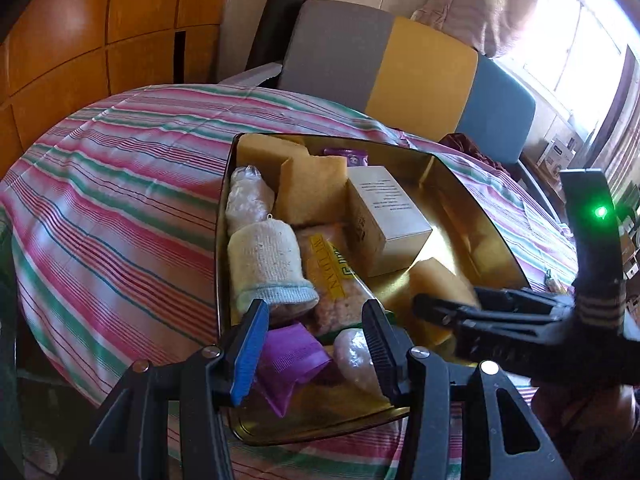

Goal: Organize objects
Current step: 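Lower the yellow sponge into the gold tray and release it with the right tool, then move both tools back and grasp the WEIDAN packet with the left tool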

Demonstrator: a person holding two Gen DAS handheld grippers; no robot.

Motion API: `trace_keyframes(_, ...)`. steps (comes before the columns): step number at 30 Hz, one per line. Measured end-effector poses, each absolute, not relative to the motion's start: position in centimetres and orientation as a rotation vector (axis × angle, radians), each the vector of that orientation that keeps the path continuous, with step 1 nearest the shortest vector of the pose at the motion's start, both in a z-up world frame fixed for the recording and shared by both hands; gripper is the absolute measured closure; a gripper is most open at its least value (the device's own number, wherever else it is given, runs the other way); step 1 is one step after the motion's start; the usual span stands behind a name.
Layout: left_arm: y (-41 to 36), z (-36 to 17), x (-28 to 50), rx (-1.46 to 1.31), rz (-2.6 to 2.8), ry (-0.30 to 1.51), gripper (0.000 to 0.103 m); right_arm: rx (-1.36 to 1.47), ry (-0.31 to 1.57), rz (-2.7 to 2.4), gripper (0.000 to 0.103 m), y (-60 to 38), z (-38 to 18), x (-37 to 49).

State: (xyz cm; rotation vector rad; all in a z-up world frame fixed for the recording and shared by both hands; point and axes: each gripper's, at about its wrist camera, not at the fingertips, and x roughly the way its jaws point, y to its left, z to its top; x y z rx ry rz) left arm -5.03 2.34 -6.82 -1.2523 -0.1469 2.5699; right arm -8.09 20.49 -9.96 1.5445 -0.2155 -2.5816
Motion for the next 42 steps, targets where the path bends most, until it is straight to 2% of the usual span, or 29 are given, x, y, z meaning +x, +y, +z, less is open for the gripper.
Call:
trace_keyframes(2, 2.3, -6.8, -5.0, -1.248, 2.573, -0.142, 0.054, 1.534, -0.246, -2.549, 0.035, 20.1, -10.4, -8.0)
trace_keyframes(5, 2.4, -6.7, -4.9, -1.245, 2.581, -0.13, 0.054, 1.509, -0.265, -2.521, 0.023, 19.8, -10.6, -7.8)
trace_keyframes(10, 2.6, -6.1, -4.6, -1.223, 2.595, -0.113, 0.054, 1.473, -0.3, -2.563, 0.016, 20.4, -10.1, -6.8)
trace_keyframes(14, 2.8, -5.4, -4.3, -1.199, 2.609, -0.089, 0.054, 1.413, -0.316, -2.612, 0.002, 21.3, -8.6, -5.7)
trace_keyframes(20, 3.5, -4.2, -3.5, -1.152, 2.619, -0.036, 0.054, 1.3, -0.308, -2.714, 0.0, 23.2, -6.0, -3.5)
trace_keyframes(28, 5.4, -2.8, -2.5, -1.095, 2.598, 0.044, 0.054, 1.293, -0.337, -2.808, 0.0, 27.7, -4.1, -1.2)
trace_keyframes(42, 12.1, -1.2, -1.5, -1.032, 2.437, 0.152, 0.054, 1.449, -0.582, -3.102, 0.0, 44.3, -3.1, 3.5)
